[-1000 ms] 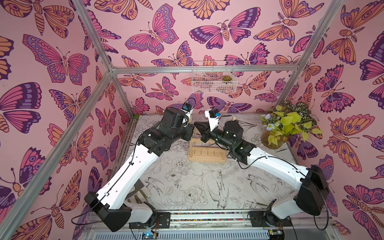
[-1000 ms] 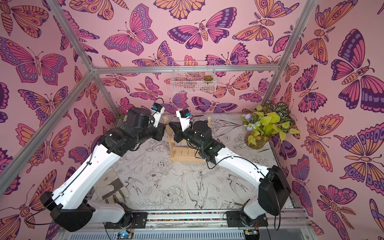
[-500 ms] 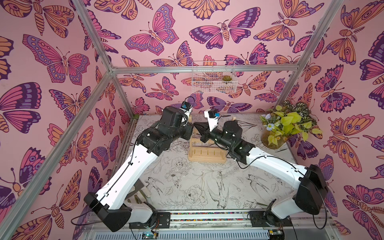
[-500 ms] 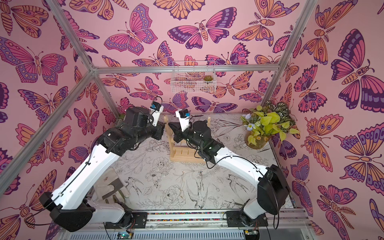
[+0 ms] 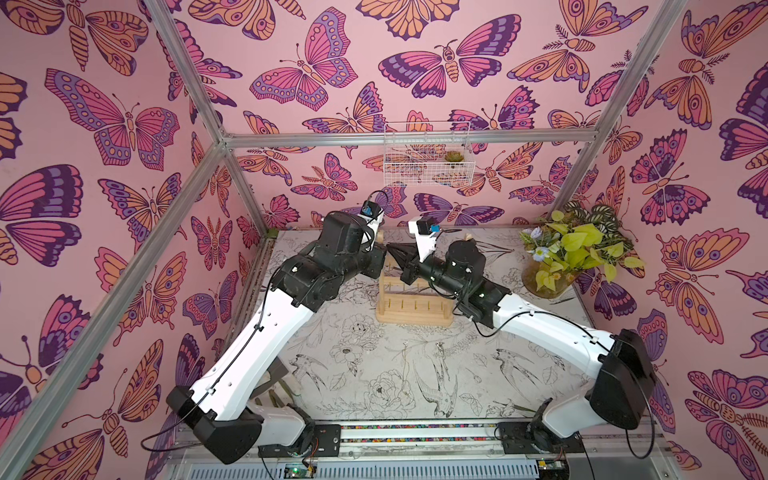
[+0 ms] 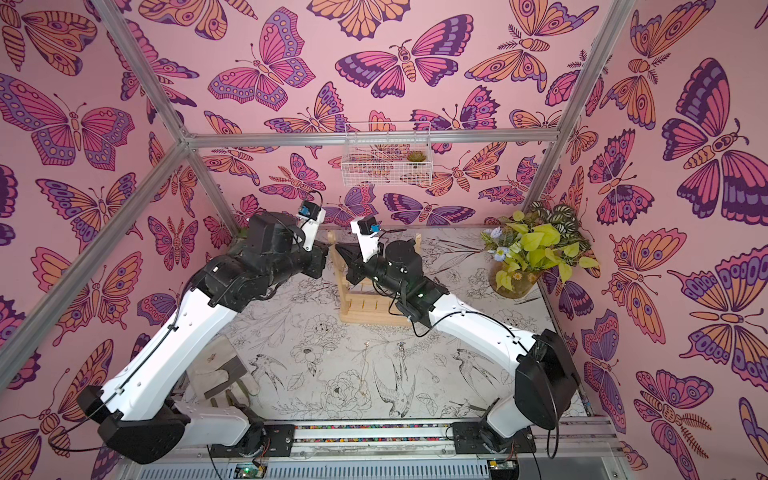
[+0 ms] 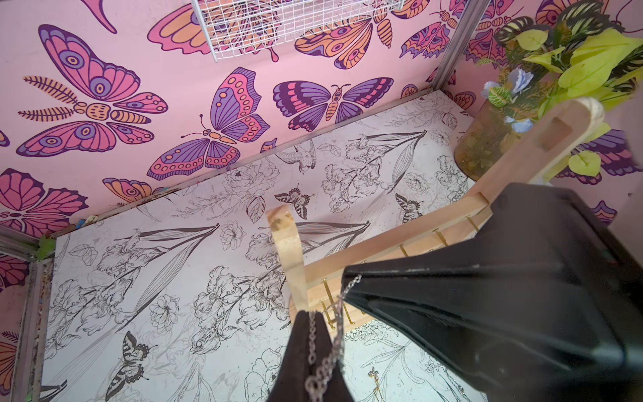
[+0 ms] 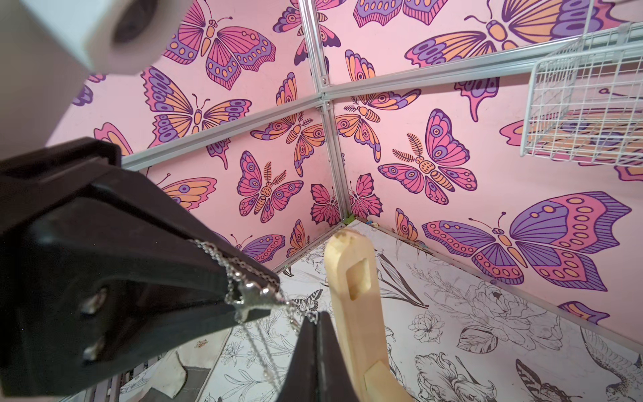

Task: Hang the necklace on the jewelry display stand
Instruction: Hang the necklace on the stand.

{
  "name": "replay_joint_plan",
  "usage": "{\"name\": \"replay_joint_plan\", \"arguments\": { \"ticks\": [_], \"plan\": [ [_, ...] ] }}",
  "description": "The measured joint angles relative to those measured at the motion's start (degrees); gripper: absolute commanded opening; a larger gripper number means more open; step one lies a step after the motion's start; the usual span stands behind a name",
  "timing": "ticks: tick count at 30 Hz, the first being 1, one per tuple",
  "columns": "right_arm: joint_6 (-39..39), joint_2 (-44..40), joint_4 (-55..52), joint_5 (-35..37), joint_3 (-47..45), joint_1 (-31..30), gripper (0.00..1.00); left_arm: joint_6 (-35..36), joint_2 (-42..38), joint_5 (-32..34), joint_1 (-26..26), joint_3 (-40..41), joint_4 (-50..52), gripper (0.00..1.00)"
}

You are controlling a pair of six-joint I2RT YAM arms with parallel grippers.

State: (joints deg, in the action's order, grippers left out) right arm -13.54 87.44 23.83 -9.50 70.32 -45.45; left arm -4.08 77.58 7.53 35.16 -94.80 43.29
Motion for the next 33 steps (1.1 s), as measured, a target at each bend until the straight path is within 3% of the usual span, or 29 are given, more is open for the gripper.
{"name": "replay_joint_plan", "arguments": {
  "ticks": [23, 33],
  "plan": [
    [0.11, 0.0, -0.02, -0.17, 0.15, 1.46, 0.0, -0.02, 0.66, -0.02, 0.0, 0.33, -0.63, 0.0],
    [0.04, 0.0, -0.96, -1.38, -0.83, 1.49, 0.0, -2.27, -0.11, -0.72, 0.0, 8.15, -1.55, 0.0]
  ]
}}
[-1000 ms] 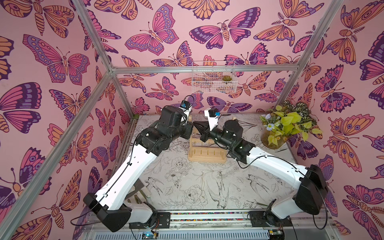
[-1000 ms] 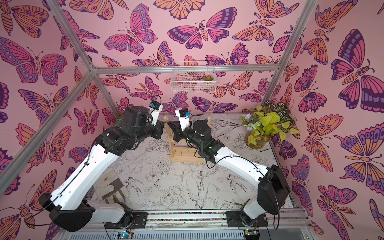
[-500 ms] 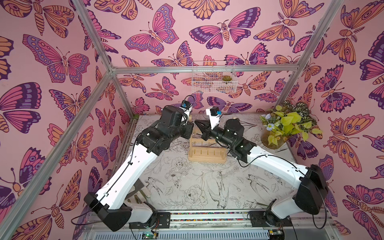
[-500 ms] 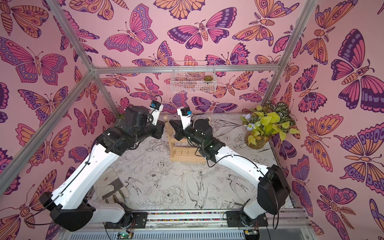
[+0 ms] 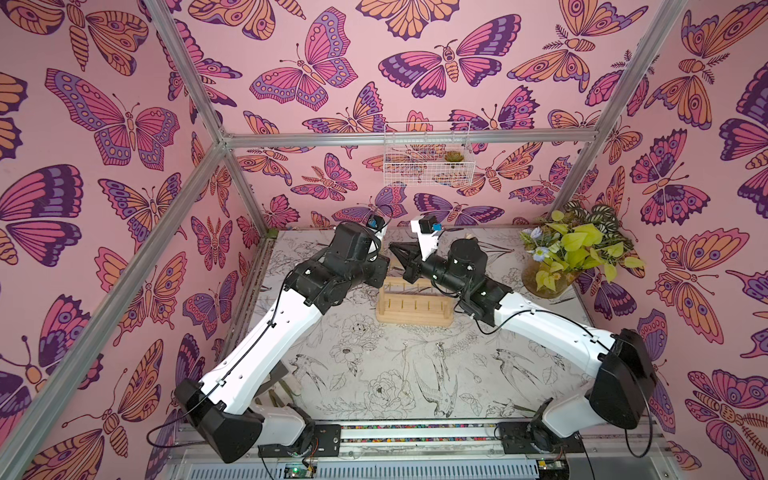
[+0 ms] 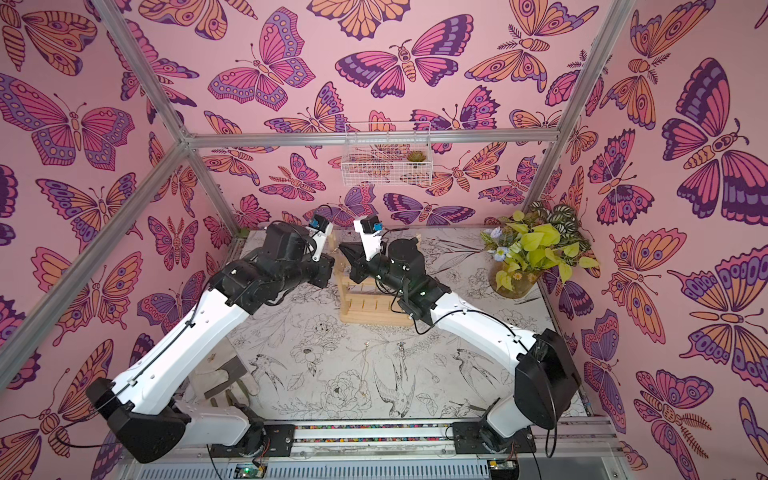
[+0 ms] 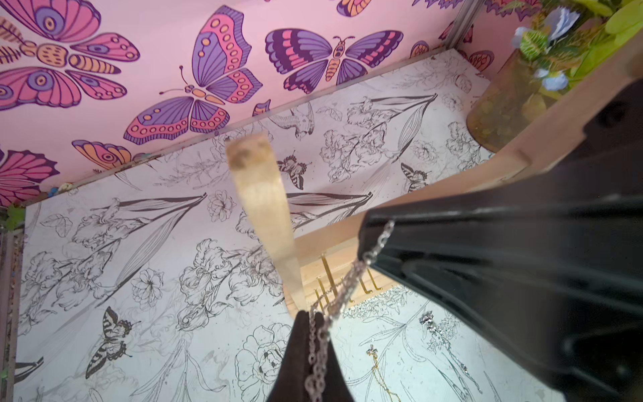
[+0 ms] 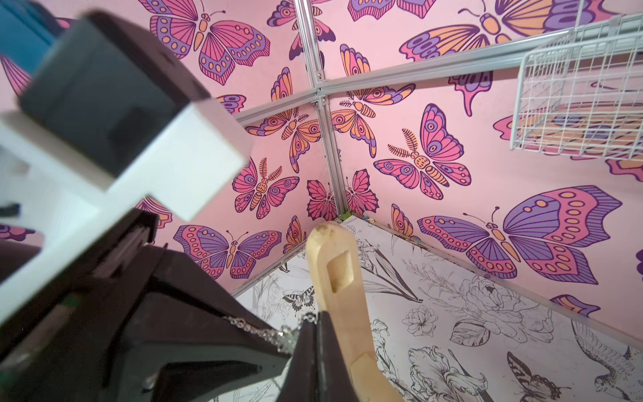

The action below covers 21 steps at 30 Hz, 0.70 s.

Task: Hang the necklace on the jewelry display stand
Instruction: Hang the necklace on the stand.

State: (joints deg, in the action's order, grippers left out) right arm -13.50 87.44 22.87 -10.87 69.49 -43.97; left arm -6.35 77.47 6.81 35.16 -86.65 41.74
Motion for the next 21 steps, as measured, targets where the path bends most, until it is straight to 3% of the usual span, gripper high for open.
{"name": "replay_joint_plan", "arguments": {
  "ticks": [21],
  "plan": [
    [-1.49, -1.22, -0.66, -1.33, -5.33, -0.04, 0.0, -2.29, -4.37, -2.78, -0.02, 4.42, -1.22, 0.0]
  ]
}}
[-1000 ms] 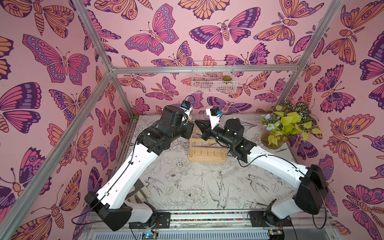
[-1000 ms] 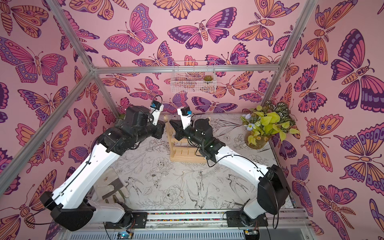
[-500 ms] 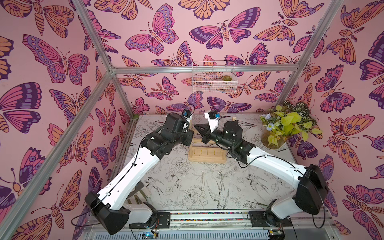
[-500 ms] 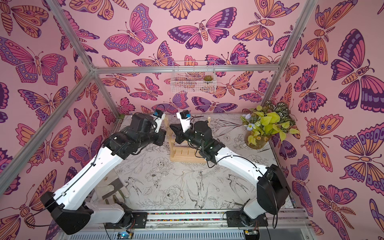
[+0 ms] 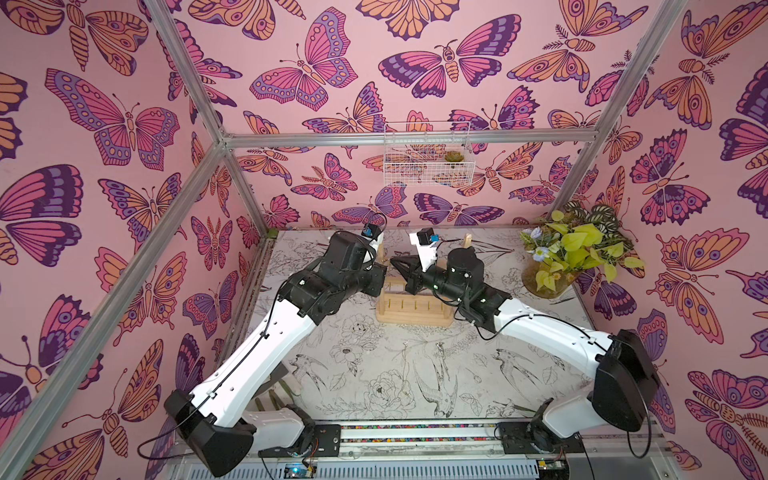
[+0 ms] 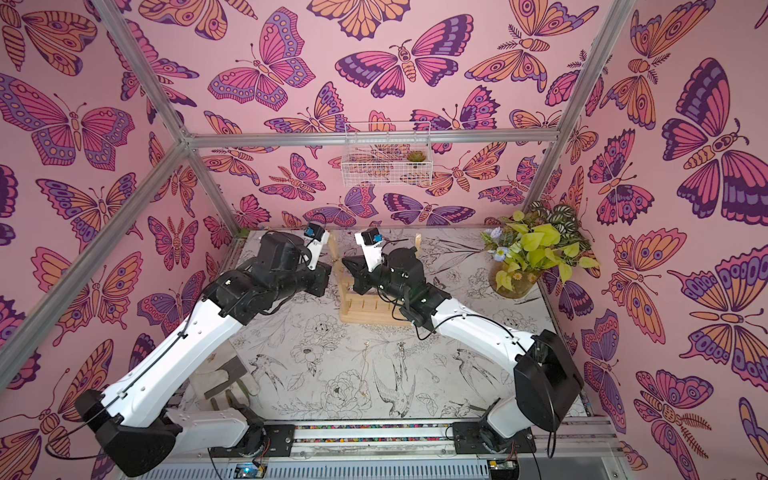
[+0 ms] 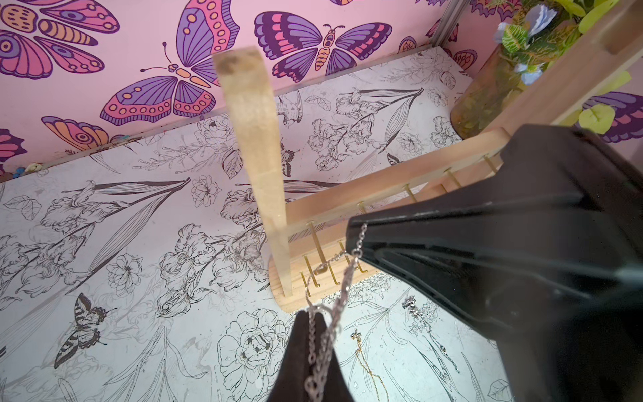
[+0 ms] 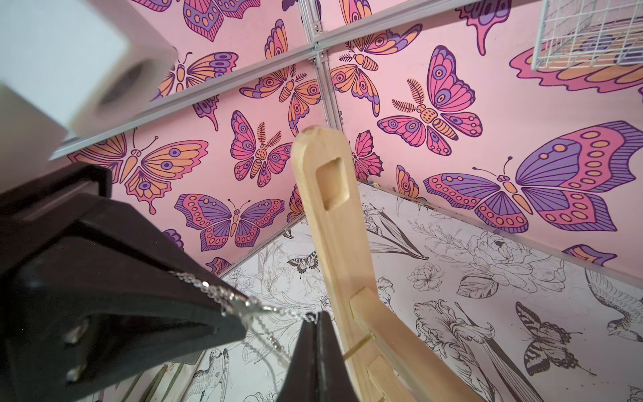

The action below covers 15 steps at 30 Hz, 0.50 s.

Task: Hang the necklace on the jewelry display stand
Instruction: Hang the necklace on the stand.

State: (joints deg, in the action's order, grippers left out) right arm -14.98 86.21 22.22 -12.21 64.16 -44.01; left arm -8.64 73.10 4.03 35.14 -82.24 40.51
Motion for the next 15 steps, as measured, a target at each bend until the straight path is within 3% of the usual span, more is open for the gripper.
{"name": "replay_joint_plan", "arguments": {
  "ticks": [15],
  "plan": [
    [0.52, -2.67, -2.54, -0.42, -2.73, -0.04, 0.0, -1.75, -1.2, -3.23, 1.05, 4.17, -0.13, 0.0]
  ]
}}
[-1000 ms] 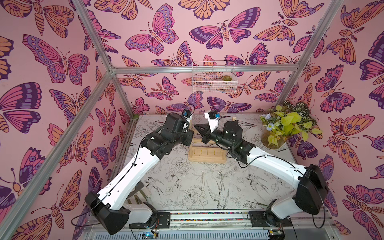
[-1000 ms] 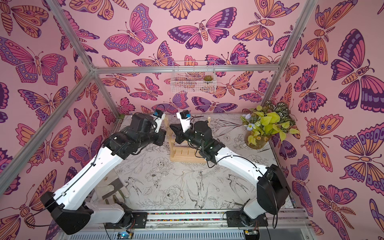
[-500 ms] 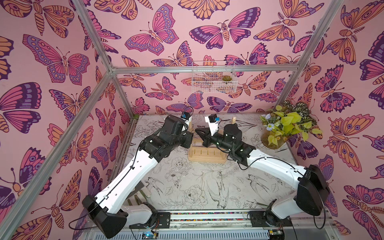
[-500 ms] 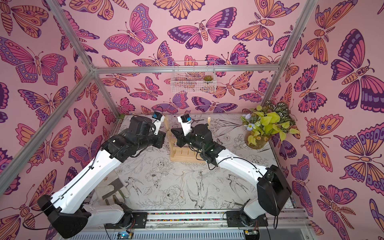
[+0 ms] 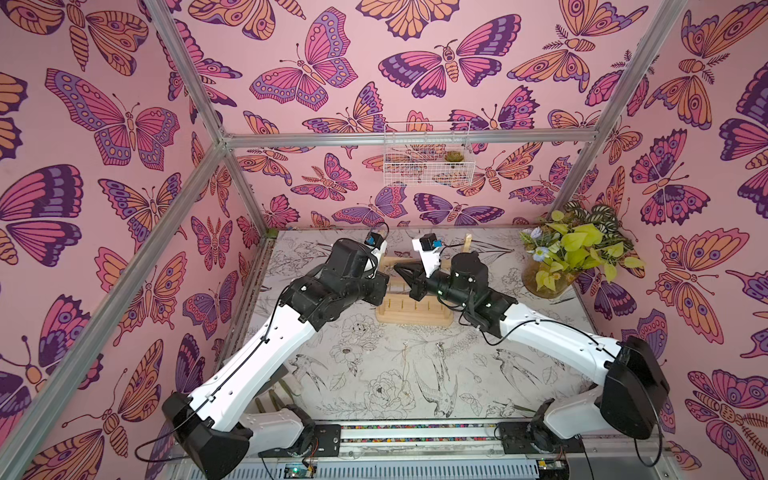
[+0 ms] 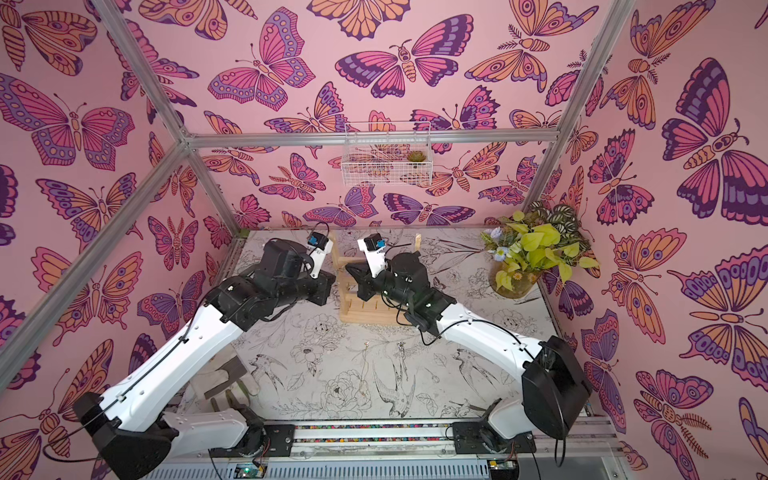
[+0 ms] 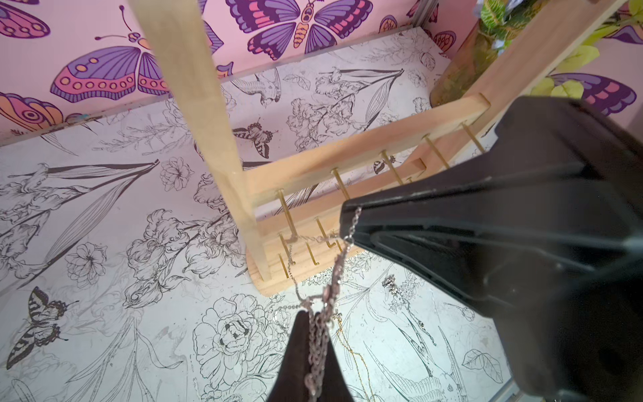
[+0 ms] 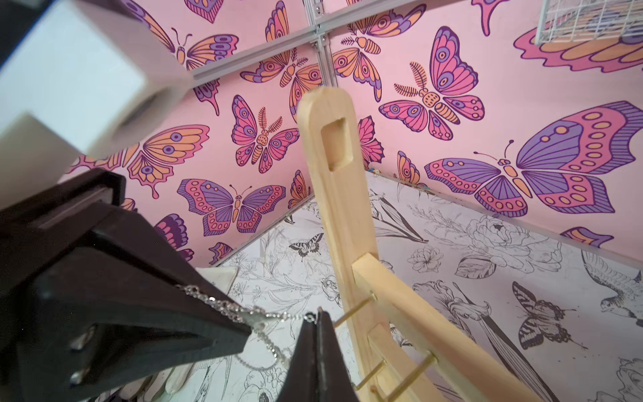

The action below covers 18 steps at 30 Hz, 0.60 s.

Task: Hang the necklace on the jewelry display stand
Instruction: Hang the necklace on the stand.

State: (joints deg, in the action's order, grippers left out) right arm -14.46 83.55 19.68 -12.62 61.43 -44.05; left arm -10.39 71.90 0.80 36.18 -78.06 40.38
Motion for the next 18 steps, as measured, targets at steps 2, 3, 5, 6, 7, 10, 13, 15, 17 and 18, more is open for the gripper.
{"name": "replay_joint_plan", "arguments": {
  "ticks": [2, 3, 5, 6, 7, 10, 13, 15, 17, 18],
  "plan": [
    [0.37, 0.0, -0.59, 0.07, 0.0, 0.0, 0.01, -0.44, 0.07, -0.39, 0.11, 0.33, -0.04, 0.0],
    [0.5, 0.0, -0.79, 0.13, 0.0, 0.0, 0.01, -0.61, 0.11, -0.46, 0.15, 0.44, -0.07, 0.0],
    [0.87, 0.0, -1.2, 0.15, 0.0, 0.0, 0.01, -0.9, 0.17, -0.83, 0.26, 0.87, -0.09, 0.0],
    [1.01, 0.0, -1.33, 0.15, 0.0, 0.0, 0.01, -1.05, 0.17, -0.9, 0.33, 1.18, -0.07, 0.0],
    [1.07, 0.0, -1.57, 0.15, 0.0, 0.0, 0.01, -1.22, 0.2, -0.9, 0.44, 1.55, -0.09, 0.0],
    [1.46, 0.0, -2.49, 0.15, -0.02, 0.0, 0.01, -1.66, 0.22, -1.05, 0.59, 2.62, -0.04, 0.0],
    [2.01, 0.0, -3.41, 0.15, -0.09, 0.0, 0.02, -2.19, 1.27, -1.27, 0.59, 2.84, -0.11, 0.0],
    [2.49, 0.0, -4.02, 0.13, -0.11, 0.0, 0.02, -2.38, 2.27, -1.29, 0.59, 3.08, -0.09, 0.02],
    [2.97, 0.0, -4.59, 0.13, -0.11, 0.0, 0.03, -2.6, 2.99, -1.29, 0.59, 3.48, -0.04, 0.05],
    [3.28, 0.0, -4.85, 0.15, -0.11, 0.0, 0.03, -2.67, 3.23, -1.29, 0.59, 3.56, -0.04, 0.05]
  ]
}}
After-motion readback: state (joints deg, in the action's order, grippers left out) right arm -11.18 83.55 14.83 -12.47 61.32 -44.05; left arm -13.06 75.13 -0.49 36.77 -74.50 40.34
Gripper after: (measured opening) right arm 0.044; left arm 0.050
